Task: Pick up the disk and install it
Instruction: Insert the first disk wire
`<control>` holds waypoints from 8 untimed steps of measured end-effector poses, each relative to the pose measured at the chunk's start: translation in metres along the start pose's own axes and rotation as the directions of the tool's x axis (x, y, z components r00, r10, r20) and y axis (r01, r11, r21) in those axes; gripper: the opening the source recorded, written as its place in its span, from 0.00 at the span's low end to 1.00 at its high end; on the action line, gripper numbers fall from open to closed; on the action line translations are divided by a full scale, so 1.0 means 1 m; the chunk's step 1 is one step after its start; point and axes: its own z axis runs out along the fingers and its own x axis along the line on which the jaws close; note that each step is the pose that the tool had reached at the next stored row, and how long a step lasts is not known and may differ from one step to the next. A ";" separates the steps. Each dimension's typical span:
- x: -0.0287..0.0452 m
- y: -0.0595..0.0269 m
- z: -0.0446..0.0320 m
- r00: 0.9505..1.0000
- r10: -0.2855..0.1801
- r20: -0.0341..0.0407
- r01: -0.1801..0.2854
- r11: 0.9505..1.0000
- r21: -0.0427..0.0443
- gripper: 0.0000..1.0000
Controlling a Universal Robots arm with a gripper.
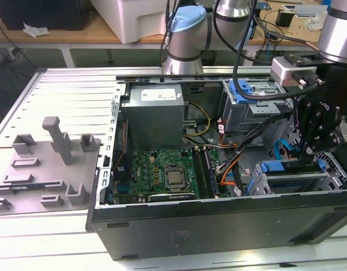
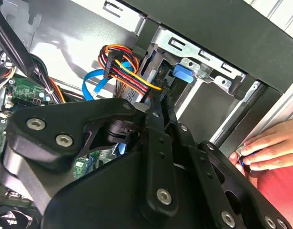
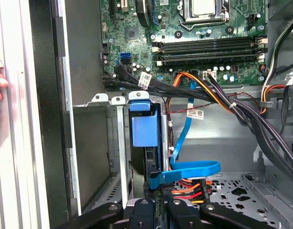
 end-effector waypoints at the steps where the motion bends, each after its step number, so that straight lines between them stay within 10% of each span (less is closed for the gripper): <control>1: 0.0004 0.0000 0.0001 1.000 0.000 0.000 0.000 1.000 0.000 0.17; 8: 0.0006 0.0000 0.0001 1.000 0.000 0.000 0.000 1.000 0.000 0.17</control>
